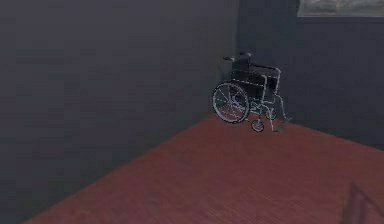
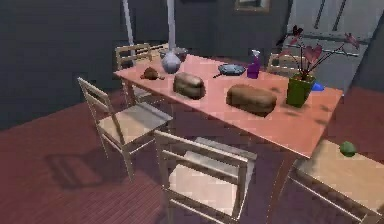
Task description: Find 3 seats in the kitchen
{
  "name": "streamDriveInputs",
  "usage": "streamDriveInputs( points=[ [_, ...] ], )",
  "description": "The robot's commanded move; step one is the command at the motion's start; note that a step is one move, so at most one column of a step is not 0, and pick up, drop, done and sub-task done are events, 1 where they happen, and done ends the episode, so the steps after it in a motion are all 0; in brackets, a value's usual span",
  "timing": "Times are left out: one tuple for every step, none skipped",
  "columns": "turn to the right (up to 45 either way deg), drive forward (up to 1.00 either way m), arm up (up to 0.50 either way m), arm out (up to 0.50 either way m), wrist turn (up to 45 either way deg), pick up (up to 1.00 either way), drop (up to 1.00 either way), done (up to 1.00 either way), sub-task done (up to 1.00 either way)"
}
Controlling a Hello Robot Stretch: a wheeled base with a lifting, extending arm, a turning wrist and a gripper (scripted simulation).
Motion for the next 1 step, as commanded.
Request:
streamDriveInputs(
  points=[
    [36.0,0.0,0.0,0.0,0.0,0.0,0.0,0.0,0.0]
  ],
)
